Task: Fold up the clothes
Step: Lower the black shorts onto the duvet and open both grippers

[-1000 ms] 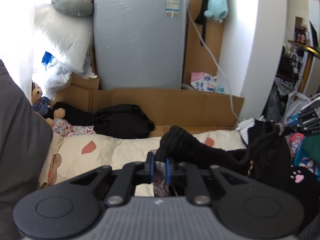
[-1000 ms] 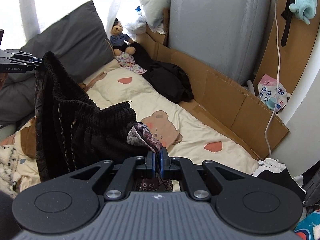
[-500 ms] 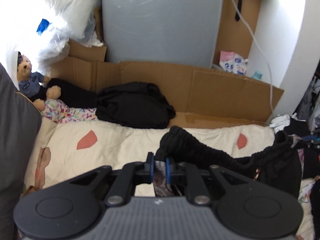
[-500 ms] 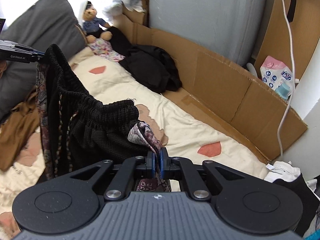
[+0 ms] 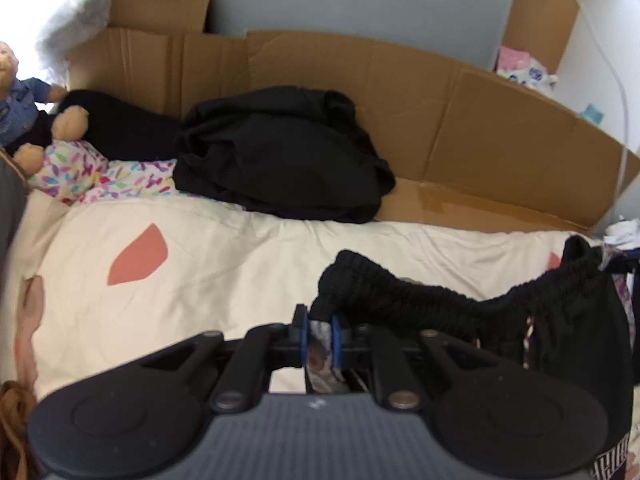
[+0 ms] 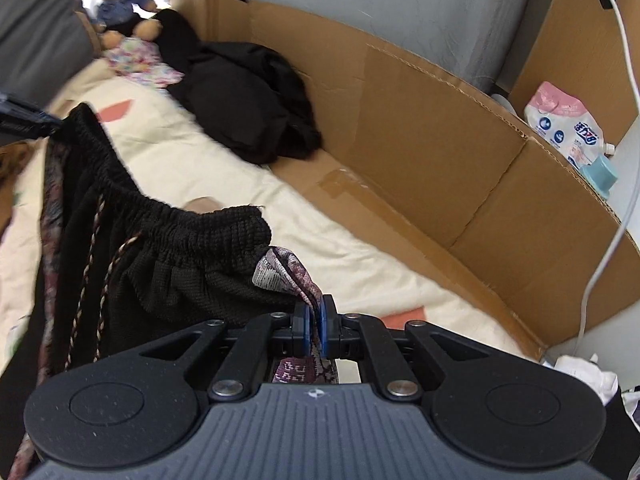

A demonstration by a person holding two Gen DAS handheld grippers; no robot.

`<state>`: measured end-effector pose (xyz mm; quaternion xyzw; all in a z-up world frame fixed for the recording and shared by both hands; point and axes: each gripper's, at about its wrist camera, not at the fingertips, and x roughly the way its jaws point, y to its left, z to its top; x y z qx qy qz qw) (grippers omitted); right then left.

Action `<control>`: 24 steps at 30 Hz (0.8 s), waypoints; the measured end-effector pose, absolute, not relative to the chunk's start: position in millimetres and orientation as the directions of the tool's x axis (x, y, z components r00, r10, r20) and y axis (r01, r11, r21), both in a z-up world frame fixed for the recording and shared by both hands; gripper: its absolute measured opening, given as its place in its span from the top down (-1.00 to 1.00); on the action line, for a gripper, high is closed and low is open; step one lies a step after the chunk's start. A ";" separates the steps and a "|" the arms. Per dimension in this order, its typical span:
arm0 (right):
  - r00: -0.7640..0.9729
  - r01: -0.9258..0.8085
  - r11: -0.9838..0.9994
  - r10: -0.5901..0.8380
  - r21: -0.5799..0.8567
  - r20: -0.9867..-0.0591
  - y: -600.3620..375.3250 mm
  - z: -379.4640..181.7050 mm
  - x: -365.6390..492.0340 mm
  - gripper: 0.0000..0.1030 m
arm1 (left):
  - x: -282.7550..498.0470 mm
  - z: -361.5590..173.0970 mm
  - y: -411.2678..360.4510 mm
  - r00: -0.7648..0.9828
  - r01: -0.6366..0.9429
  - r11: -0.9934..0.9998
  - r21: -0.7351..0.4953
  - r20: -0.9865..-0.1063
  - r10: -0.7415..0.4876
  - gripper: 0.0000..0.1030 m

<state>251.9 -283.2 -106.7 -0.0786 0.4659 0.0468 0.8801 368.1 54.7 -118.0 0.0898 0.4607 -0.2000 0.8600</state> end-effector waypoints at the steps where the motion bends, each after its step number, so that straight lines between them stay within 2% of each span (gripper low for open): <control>1: 0.561 -0.148 0.983 -0.005 -0.106 -0.828 -285.5 -114.6 261.8 0.91 | 374.9 -124.4 52.9 0.492 0.424 0.905 -0.031 -0.831 -0.259 0.76; 12: 0.501 -0.094 0.980 -0.105 -0.174 -0.859 -304.2 -182.9 325.9 0.91 | 432.7 -194.7 23.1 0.444 0.439 0.898 -0.013 -0.866 -0.230 0.76; 20: 0.494 -0.054 0.975 -0.161 -0.215 -0.854 -313.7 -205.5 352.2 0.91 | 454.4 -223.0 7.7 0.441 0.429 0.903 0.016 -0.876 -0.194 0.73; 22: 0.481 -0.048 0.977 -0.161 -0.209 -0.862 -315.4 -214.1 356.4 0.90 | 456.8 -234.2 4.4 0.424 0.419 0.907 0.034 -0.891 -0.162 0.54; 23: 0.475 -0.047 0.978 -0.157 -0.203 -0.866 -315.8 -219.3 358.0 0.89 | 456.8 -238.3 3.4 0.422 0.415 0.909 0.045 -0.895 -0.148 0.39; 24: 0.471 -0.045 0.980 -0.149 -0.192 -0.869 -316.3 -223.0 357.9 0.87 | 454.9 -239.7 3.1 0.435 0.407 0.911 0.069 -0.891 -0.127 0.01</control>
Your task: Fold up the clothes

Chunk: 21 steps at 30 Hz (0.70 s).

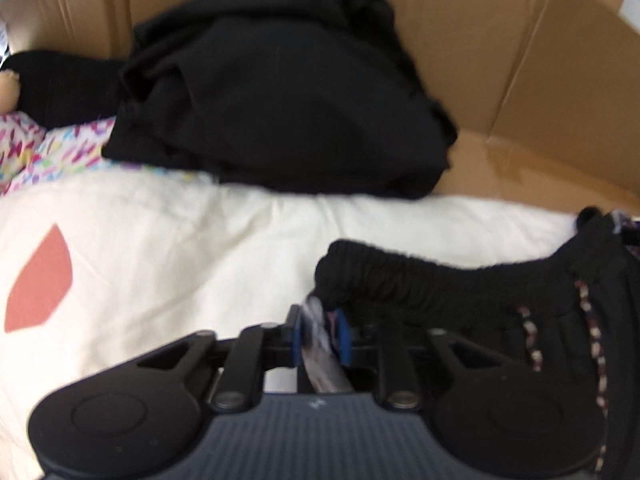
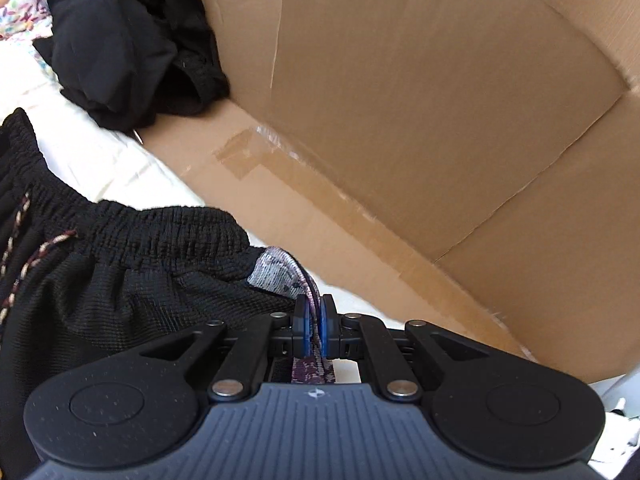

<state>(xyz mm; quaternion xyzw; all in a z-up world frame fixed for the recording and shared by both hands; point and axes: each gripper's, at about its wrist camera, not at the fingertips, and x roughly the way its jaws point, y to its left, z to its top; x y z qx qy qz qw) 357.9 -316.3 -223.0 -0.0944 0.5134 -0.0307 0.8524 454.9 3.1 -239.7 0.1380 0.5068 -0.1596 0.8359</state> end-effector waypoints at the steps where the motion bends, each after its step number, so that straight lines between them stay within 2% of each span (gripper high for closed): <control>1: 0.466 -0.045 0.982 -0.140 -0.182 -0.874 -316.4 -227.5 356.7 0.78 | 452.3 -240.4 3.0 0.456 0.390 0.915 0.108 -0.885 -0.090 -0.11; 2: 0.459 -0.054 0.983 -0.131 -0.175 -0.878 -315.7 -232.8 354.0 0.74 | 450.8 -240.5 3.3 0.468 0.379 0.916 0.135 -0.882 -0.064 -0.35; 3: 0.463 -0.061 0.981 -0.137 -0.186 -0.876 -314.5 -234.3 353.8 0.66 | 449.4 -240.3 4.1 0.470 0.377 0.914 0.150 -0.881 -0.049 -0.44; 5: 0.482 -0.050 0.976 -0.164 -0.214 -0.861 -314.4 -233.9 349.6 0.24 | 444.5 -238.0 8.0 0.468 0.383 0.908 0.167 -0.883 -0.035 -0.45; 6: 0.485 -0.025 0.975 -0.181 -0.220 -0.856 -317.4 -232.4 347.0 -0.06 | 441.3 -235.7 10.6 0.469 0.382 0.909 0.167 -0.882 -0.035 -0.45; 7: 0.484 -0.005 0.977 -0.184 -0.213 -0.855 -320.9 -231.9 346.2 -0.19 | 437.6 -232.9 13.3 0.470 0.379 0.911 0.163 -0.882 -0.037 -0.45; 12: 0.470 0.071 0.991 -0.133 -0.112 -0.873 -347.9 -217.3 327.3 -0.31 | 410.0 -213.2 21.8 0.476 0.382 0.913 0.143 -0.877 -0.061 -0.46; 21: 0.471 0.008 0.995 -0.091 -0.098 -0.878 -351.2 -173.9 272.9 -0.32 | 352.5 -179.5 28.1 0.472 0.374 0.922 0.102 -0.877 -0.094 -0.40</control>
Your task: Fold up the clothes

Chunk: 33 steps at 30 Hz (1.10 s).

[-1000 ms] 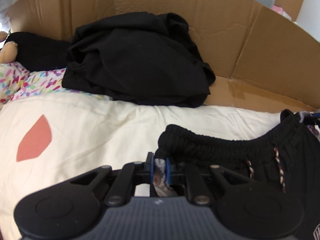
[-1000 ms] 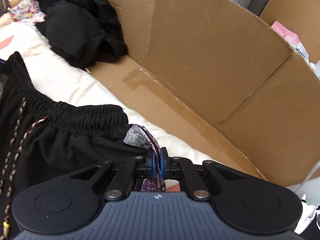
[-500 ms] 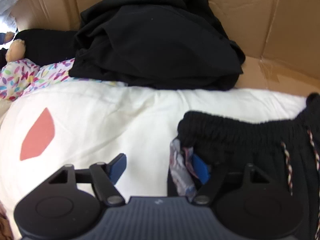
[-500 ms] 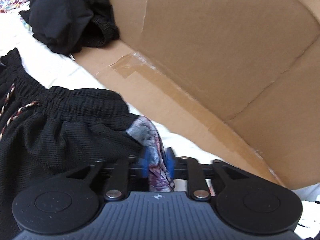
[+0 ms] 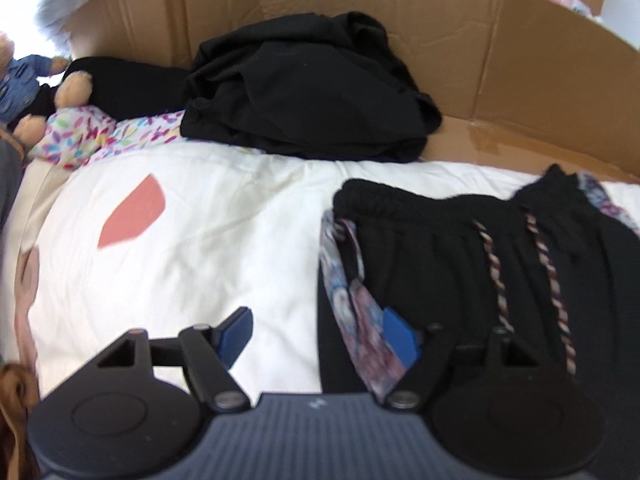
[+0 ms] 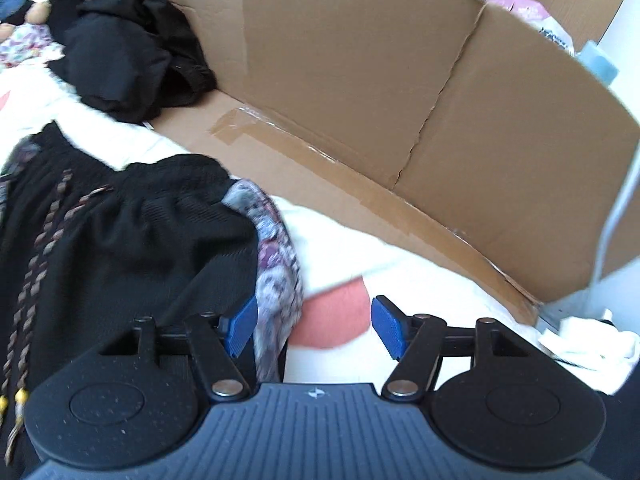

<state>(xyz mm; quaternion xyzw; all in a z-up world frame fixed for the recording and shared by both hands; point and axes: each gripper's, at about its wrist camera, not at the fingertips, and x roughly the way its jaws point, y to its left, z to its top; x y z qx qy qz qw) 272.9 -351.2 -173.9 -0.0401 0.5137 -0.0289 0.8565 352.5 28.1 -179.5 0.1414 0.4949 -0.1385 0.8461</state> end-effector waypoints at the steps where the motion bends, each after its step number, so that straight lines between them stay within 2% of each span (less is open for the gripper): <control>1: 0.472 0.002 0.996 -0.083 -0.093 -0.878 -349.6 -171.3 269.6 -0.31 | 346.2 -176.7 28.3 0.469 0.374 0.922 0.097 -0.878 -0.098 -0.40; 6: 0.472 -0.090 0.994 -0.017 -0.067 -0.882 -332.2 -141.6 230.7 -0.31 | 313.4 -158.3 32.6 0.457 0.364 0.929 0.064 -0.882 -0.118 -0.39; 17: 0.456 -0.137 0.989 0.016 -0.053 -0.890 -305.1 -91.1 153.4 -0.32 | 215.4 -138.6 46.2 0.387 0.424 0.906 0.006 -0.905 -0.176 -0.25; 28: 0.456 -0.188 0.980 0.026 -0.068 -0.890 -288.1 -52.5 101.7 -0.31 | 122.2 -174.9 47.1 0.303 0.403 0.913 -0.069 -0.931 -0.205 -0.25; 33: 0.431 -0.231 0.970 0.035 -0.073 -0.902 -275.8 -52.6 84.8 -0.32 | 93.2 -192.4 39.2 0.294 0.385 0.920 -0.074 -0.935 -0.198 -0.25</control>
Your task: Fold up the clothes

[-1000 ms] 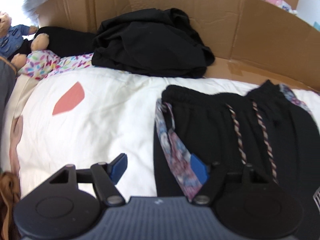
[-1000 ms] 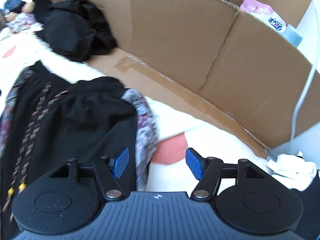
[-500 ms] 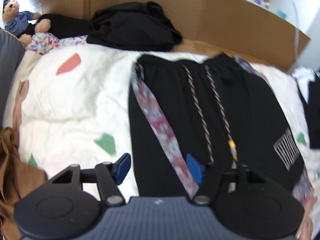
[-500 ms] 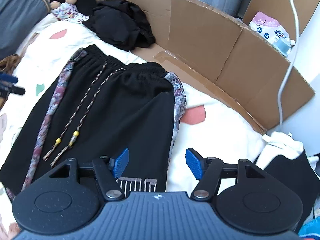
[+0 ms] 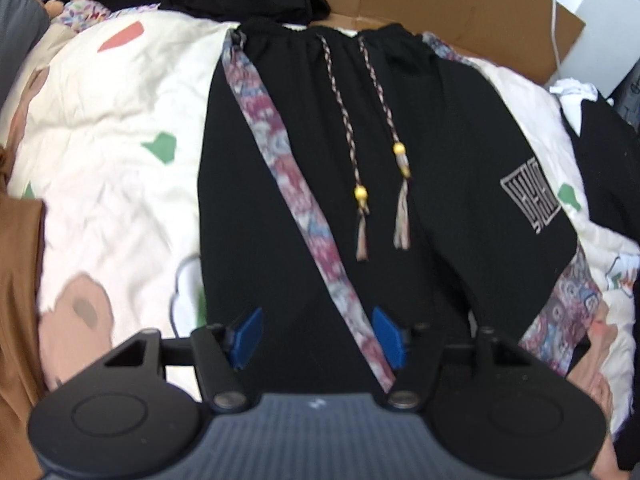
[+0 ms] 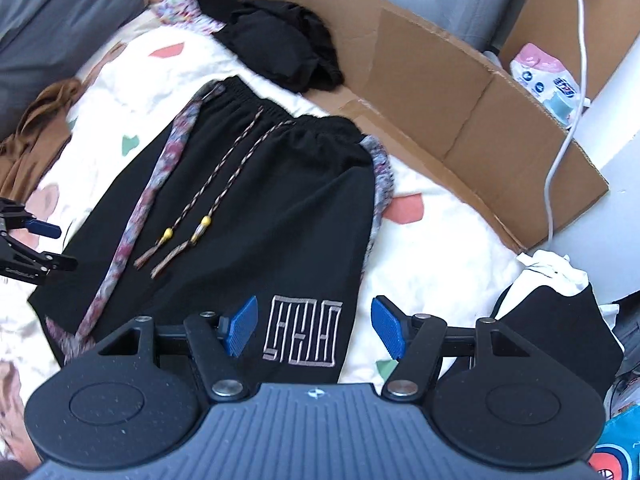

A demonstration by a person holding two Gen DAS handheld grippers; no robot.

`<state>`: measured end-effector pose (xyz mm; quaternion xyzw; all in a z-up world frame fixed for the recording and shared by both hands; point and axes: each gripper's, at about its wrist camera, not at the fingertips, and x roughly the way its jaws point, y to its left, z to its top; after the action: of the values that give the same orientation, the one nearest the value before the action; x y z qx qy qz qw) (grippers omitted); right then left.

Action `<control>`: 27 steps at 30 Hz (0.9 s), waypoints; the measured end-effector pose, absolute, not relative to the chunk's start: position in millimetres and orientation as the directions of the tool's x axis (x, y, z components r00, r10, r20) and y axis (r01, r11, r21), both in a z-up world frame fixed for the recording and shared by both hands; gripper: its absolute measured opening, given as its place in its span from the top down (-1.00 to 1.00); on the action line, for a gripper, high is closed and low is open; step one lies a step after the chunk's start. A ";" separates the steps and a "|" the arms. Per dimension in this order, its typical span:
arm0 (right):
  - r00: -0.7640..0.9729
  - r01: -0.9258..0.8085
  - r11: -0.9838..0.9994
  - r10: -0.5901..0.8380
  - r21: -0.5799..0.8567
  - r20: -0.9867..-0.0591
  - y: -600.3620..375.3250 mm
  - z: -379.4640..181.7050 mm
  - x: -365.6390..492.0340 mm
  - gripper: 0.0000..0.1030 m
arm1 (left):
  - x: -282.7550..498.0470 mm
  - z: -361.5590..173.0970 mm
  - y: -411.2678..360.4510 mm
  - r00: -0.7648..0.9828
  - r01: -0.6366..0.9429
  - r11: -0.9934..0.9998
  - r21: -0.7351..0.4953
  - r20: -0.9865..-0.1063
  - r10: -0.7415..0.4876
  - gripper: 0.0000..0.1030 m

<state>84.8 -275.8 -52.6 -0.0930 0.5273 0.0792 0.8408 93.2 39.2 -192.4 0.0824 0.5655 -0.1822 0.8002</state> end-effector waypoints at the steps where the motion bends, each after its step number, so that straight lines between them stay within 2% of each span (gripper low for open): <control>1: 0.426 -0.240 0.968 0.037 -0.073 -0.904 -273.9 -54.0 82.1 -0.32 | 86.8 -196.4 35.7 0.290 0.386 0.919 -0.077 -0.936 -0.200 -0.25; 13: 0.374 -0.231 0.972 0.048 -0.043 -0.926 -273.9 -76.3 72.7 -0.32 | 55.3 -234.8 27.9 0.243 0.345 0.934 -0.090 -0.953 -0.182 -0.19; 16: 0.368 -0.237 0.971 0.055 -0.036 -0.928 -272.8 -81.7 69.4 -0.32 | 56.6 -244.5 33.1 0.229 0.320 0.942 -0.105 -0.956 -0.184 0.06; 18: 0.361 -0.243 0.969 0.055 -0.037 -0.931 -272.4 -84.7 68.8 -0.31 | 57.0 -247.1 38.3 0.227 0.309 0.943 -0.121 -0.954 -0.197 0.42; 21: 0.350 -0.248 0.968 0.054 -0.037 -0.935 -272.4 -89.1 66.3 -0.31 | 59.1 -242.4 52.4 0.237 0.279 0.946 -0.167 -0.942 -0.236 0.77; 27: 0.325 -0.257 0.965 0.042 -0.046 -0.945 -273.8 -97.2 62.1 -0.31 | 60.5 -220.4 91.9 0.283 0.259 0.946 -0.197 -0.920 -0.269 0.87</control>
<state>62.1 -273.8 -97.2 -0.0939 0.5734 0.0923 0.8086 60.5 91.9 -220.4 -0.0043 0.5754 -0.1649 0.8010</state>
